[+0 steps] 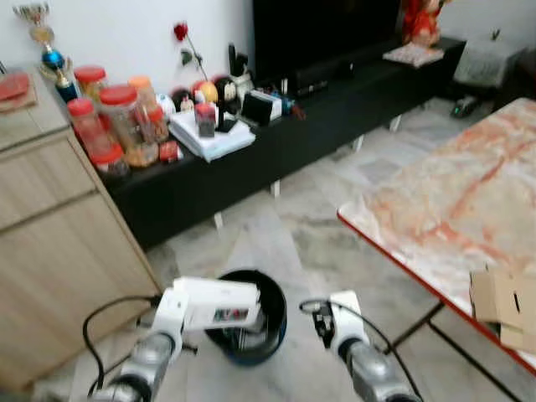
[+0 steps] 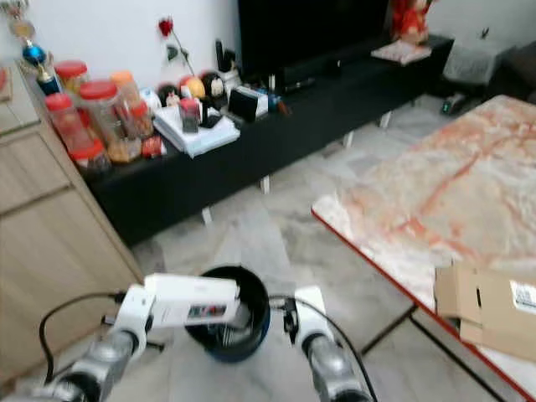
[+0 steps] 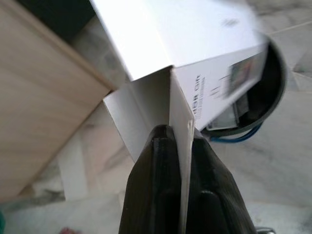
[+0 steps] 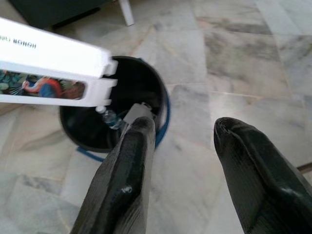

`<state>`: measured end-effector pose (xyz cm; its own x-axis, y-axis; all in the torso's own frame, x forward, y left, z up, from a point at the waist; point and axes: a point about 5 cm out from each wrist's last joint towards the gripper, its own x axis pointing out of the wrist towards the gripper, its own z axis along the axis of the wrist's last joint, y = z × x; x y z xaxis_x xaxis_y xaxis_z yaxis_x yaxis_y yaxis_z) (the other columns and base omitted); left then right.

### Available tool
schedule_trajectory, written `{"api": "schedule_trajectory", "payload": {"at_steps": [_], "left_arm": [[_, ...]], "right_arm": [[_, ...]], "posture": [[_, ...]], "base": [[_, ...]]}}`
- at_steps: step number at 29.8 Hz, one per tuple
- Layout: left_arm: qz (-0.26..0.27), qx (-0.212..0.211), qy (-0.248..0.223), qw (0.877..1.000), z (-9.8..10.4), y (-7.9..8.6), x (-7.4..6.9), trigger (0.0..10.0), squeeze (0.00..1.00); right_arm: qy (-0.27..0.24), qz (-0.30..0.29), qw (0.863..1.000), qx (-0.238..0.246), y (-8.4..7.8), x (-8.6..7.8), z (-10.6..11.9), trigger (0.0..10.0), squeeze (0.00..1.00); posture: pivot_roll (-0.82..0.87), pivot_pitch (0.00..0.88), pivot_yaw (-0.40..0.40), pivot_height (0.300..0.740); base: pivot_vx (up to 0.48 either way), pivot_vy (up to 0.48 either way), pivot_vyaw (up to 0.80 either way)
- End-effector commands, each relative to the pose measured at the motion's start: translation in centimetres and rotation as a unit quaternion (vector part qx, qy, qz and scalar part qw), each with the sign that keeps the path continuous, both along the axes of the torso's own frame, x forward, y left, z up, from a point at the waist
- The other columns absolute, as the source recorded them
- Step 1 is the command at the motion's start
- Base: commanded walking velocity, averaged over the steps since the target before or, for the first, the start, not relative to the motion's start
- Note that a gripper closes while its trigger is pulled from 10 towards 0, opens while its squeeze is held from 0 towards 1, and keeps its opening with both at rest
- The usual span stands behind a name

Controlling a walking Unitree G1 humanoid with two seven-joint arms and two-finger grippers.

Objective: Picking trash to rubbish bin

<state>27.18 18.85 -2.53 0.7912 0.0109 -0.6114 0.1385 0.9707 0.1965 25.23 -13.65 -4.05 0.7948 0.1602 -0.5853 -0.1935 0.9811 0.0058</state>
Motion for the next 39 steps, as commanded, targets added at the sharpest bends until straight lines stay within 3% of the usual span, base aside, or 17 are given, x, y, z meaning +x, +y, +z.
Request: {"api": "schedule_trajectory", "payload": {"at_steps": [1, 12, 27, 33, 39], "left_arm": [[0.0, -0.005, 0.001, 1.0, -0.07, -0.5, 0.02, 10.0, 0.0], [0.0, -0.006, -0.001, 1.0, -0.02, -0.53, 0.08, 10.0, 0.0], [-0.002, -0.007, -0.001, 1.0, 0.0, -0.6, 0.11, 10.0, 0.0], [-0.003, -0.007, -0.001, 1.0, -0.01, -0.63, 0.11, 10.0, 0.0], [-0.007, -0.008, -0.001, 1.0, 0.0, -0.7, 0.11, 10.0, 0.0]], "right_arm": [[0.002, -0.001, 1.0, -0.004, -0.44, -0.14, -0.09, 10.0, 0.0], [-0.005, 0.013, 1.0, 0.015, 0.06, -0.09, 0.05, 10.0, 0.0], [-0.006, 0.022, 1.0, 0.019, 0.28, -0.02, 0.12, 10.0, 0.0], [-0.006, 0.024, 1.0, 0.019, 0.31, -0.07, 0.09, 10.0, 0.0], [-0.006, 0.02, 0.999, 0.024, 0.33, -0.08, 0.09, 10.0, 0.0]], "posture": [[0.19, 0.023, 0.044, 0.74], [0.19, 0.024, 0.043, 0.74], [0.19, 0.025, 0.043, 0.74], [0.19, 0.025, 0.043, 0.74], [0.19, 0.026, 0.044, 0.74]], "base": [[0.334, 0.0, 0.0], [0.333, 0.0, 0.58], [0.333, 0.0, 0.0], [0.33, 0.0, 0.65], [0.309, 0.0, 0.0]]}}
